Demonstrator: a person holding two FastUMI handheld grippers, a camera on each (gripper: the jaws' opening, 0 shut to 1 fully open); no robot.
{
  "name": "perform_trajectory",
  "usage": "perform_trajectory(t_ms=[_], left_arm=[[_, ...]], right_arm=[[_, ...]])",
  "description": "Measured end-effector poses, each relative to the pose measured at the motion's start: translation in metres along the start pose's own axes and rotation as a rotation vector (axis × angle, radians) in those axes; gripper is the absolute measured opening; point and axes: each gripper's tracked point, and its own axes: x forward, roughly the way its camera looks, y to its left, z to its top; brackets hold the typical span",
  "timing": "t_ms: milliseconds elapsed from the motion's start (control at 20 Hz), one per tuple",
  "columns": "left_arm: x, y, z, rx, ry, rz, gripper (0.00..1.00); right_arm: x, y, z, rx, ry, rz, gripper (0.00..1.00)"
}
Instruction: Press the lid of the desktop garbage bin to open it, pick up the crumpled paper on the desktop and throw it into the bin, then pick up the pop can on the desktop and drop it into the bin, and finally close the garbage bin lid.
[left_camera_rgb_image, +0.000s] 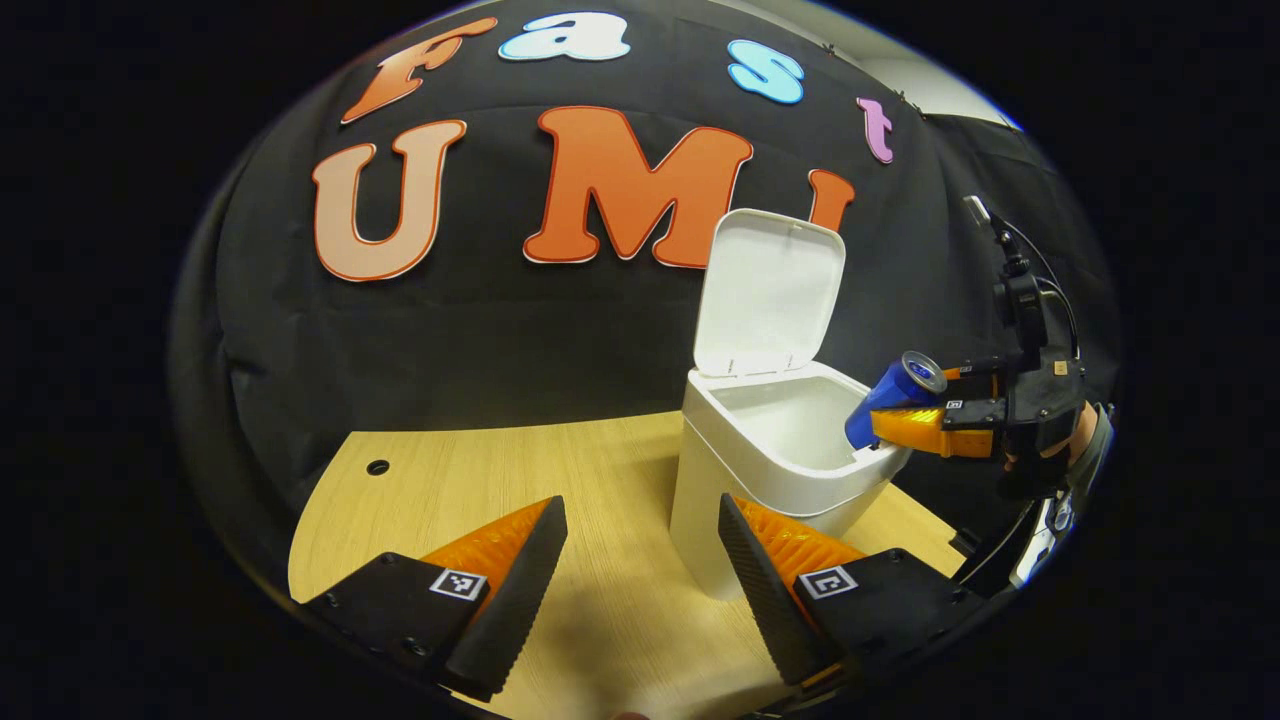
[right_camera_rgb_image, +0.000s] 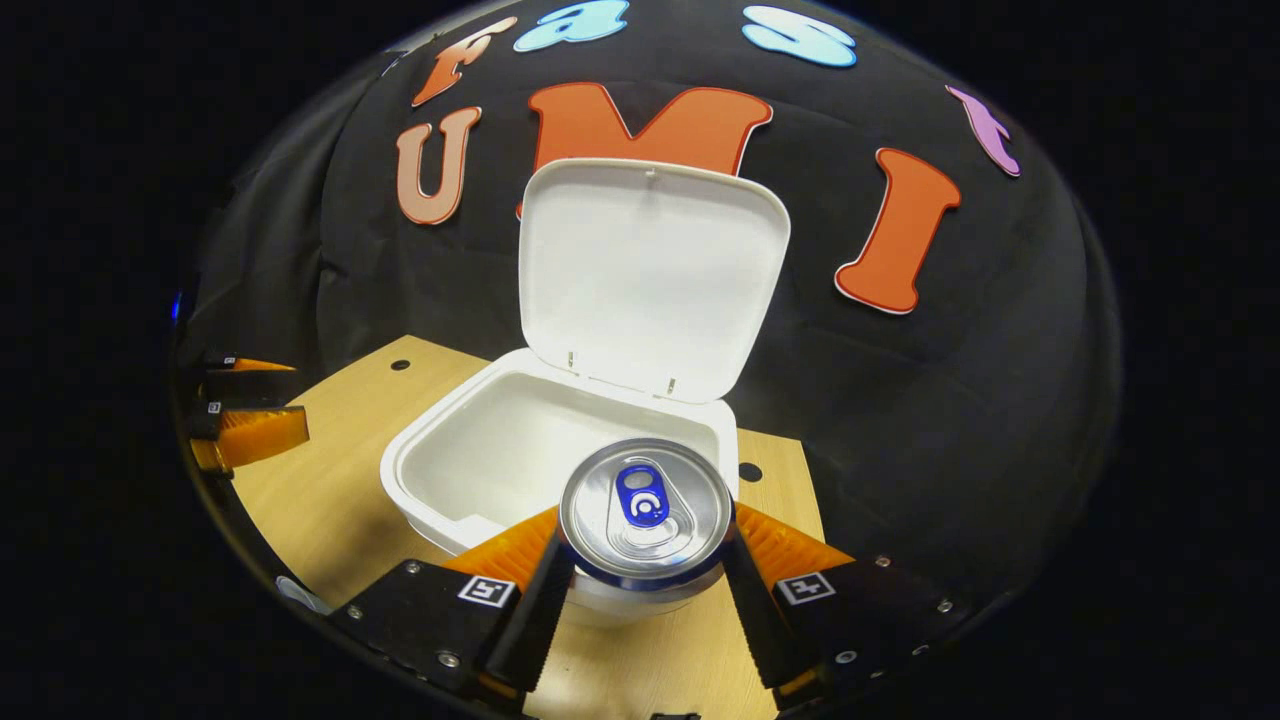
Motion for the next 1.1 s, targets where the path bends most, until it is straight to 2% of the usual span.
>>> perform_trajectory(t_ms=[550,1100], left_arm=[[-0.010,0.021,-0.007,-0.035,-0.001,0.038,0.98],[-0.025,0.045,-0.006,-0.049,-0.027,0.084,0.97]], right_arm=[[-0.006,0.001,0.030,0.000,-0.065,-0.010,0.82],[-0.031,-0.017,0.163,-0.022,-0.315,-0.044,0.82]])
